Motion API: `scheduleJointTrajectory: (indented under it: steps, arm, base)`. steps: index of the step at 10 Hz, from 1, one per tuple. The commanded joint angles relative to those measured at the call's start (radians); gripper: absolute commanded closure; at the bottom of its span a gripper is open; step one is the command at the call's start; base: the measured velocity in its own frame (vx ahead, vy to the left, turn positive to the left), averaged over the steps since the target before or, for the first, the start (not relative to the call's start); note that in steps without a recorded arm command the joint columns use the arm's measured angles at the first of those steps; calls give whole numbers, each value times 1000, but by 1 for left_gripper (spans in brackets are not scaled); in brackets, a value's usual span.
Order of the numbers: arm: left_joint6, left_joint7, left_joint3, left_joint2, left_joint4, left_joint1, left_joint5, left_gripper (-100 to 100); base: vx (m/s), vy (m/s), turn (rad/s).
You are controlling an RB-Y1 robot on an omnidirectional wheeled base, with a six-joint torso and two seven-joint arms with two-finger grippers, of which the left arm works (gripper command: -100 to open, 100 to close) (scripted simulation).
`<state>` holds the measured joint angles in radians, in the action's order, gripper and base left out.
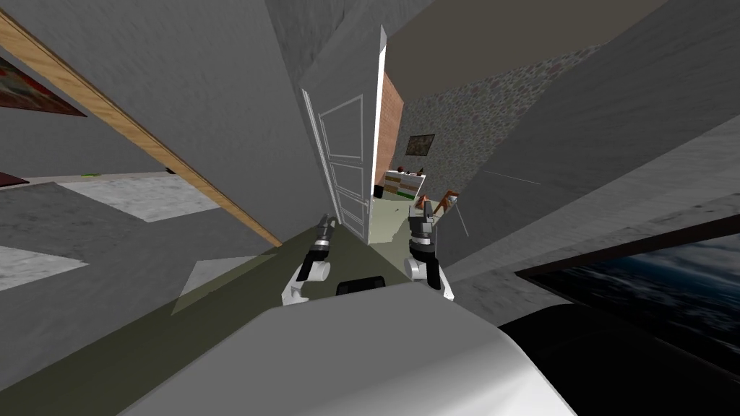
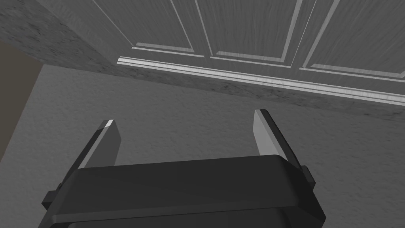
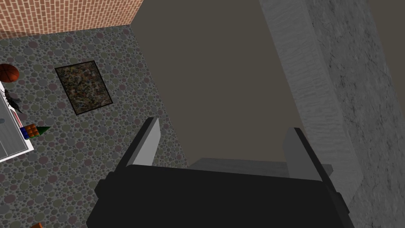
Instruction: Push the door open
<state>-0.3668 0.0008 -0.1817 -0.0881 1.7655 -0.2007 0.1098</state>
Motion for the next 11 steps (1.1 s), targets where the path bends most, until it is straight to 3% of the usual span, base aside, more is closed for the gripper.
scheduleJointTrajectory:
  steps: [1,11]
  arm:
    - [1,-9,-18,2,-39,23,7,-100]
    - [1,-44,-111,7,-294,187,61,-100]
  base:
    - [74,77,-92]
    - [82,90,-96]
